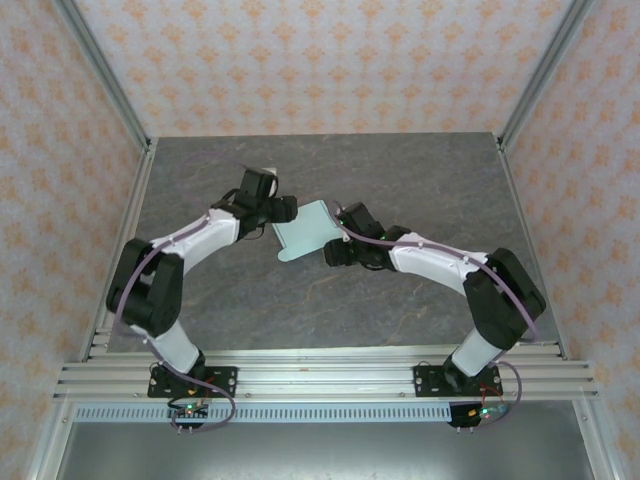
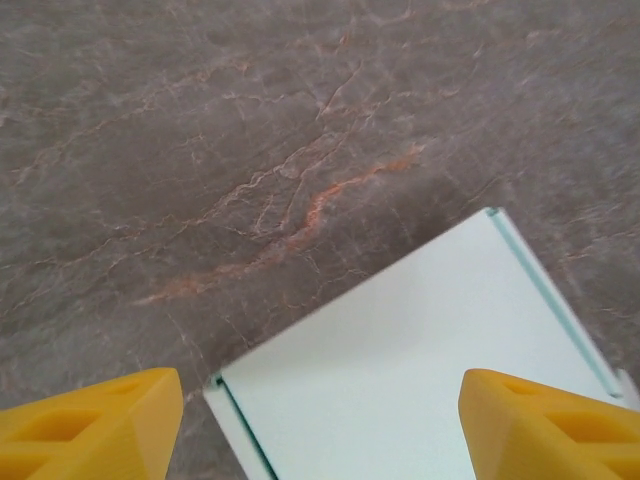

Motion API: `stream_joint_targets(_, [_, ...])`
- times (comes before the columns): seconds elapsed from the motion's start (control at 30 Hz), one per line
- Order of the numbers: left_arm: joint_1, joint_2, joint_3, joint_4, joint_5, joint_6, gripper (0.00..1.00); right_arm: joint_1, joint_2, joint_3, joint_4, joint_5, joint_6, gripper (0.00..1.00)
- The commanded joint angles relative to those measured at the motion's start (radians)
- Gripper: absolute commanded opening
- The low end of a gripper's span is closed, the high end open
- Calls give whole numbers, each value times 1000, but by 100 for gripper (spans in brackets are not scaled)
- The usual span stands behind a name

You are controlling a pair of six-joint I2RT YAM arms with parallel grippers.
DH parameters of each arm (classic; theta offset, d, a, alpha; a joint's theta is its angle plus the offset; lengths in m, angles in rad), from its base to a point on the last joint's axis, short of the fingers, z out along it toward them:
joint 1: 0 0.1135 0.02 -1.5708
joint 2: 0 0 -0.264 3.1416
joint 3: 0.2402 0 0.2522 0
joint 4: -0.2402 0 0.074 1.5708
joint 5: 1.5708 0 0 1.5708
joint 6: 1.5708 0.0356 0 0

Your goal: Fold the paper box

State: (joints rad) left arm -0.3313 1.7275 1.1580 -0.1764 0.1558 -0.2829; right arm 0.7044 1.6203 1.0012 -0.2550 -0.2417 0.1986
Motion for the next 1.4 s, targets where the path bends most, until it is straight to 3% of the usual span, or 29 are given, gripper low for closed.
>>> stream_joint_targets(0.0, [20,82,111,-130,87,96,74,-5,31,-11,67,-71,60,56])
stream_joint_targets(0.17, [49,231,263,-220,259,118,74,-5,24,-14,51,-19,47,56])
stream_joint_targets(0.33, [48,262,282,-234,397,104,73,-5,-7,-27,18,40,23,56])
stream_joint_targets(0.6, [44,98,86,-125,467,28,71,-80,-71,-76,8,-87,41,56])
stream_joint_targets(0.8, [45,83,49,-138,491,42,71,-135,-102,-113,76,-182,97,56])
stream_joint_targets(1.03, [58,119,76,-162,423,48,71,-195,-30,-110,245,-298,244,55])
stream_joint_targets(1.37, [66,154,44,-93,476,7,62,-243,129,-61,390,-389,354,48])
